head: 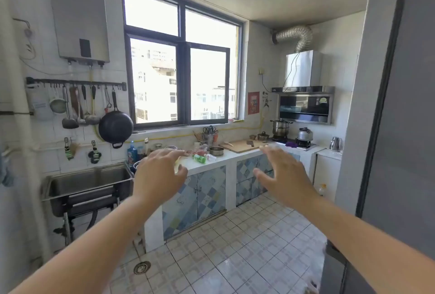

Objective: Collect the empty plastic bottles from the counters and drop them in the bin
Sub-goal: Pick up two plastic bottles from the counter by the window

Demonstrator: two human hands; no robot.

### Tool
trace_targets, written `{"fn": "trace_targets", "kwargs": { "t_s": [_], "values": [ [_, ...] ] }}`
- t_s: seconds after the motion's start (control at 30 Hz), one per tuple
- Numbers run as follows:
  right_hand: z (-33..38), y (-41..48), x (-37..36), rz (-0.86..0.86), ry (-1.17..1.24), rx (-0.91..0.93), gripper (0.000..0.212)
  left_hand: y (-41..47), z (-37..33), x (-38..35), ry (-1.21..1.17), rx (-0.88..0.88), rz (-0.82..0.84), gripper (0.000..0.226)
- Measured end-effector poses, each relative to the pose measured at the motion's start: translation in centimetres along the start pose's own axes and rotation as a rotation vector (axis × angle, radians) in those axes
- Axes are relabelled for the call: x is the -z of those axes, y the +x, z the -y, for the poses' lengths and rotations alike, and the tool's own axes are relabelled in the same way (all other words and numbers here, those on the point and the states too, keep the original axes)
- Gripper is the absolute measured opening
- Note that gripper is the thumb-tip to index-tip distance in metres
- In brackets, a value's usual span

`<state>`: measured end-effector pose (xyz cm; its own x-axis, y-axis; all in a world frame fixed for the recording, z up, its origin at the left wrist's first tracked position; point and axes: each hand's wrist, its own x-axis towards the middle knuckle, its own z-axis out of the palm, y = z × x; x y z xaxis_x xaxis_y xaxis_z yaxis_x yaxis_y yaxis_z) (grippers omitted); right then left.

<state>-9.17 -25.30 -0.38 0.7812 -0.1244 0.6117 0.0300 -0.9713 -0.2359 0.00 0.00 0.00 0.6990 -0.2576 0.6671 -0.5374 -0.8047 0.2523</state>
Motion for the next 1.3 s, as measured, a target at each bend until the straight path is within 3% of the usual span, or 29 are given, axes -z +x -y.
{"fn": "trace_targets", "kwargs": {
  "t_s": [0.33, 0.77, 1.3],
  "values": [
    [-3.7, 10.2, -5.5, -0.074, -0.13, 0.044, 0.056, 9.4, 0.7, -6.9, 0.055, -0.091, -0.046, 0.038],
    [-11.8, 28.5, -18.5, -0.065, -0.243, 0.022, 0.052, 28.3, 6.5, -22.4, 0.094, -0.133, -0.002, 0.04],
    [-35.6, 49.5, -30.6, 0.057, -0.163, 0.058, 0.051, 49.3, 3.5, -48.4, 0.106, -0.016, 0.074, 0.042]
  ]
}}
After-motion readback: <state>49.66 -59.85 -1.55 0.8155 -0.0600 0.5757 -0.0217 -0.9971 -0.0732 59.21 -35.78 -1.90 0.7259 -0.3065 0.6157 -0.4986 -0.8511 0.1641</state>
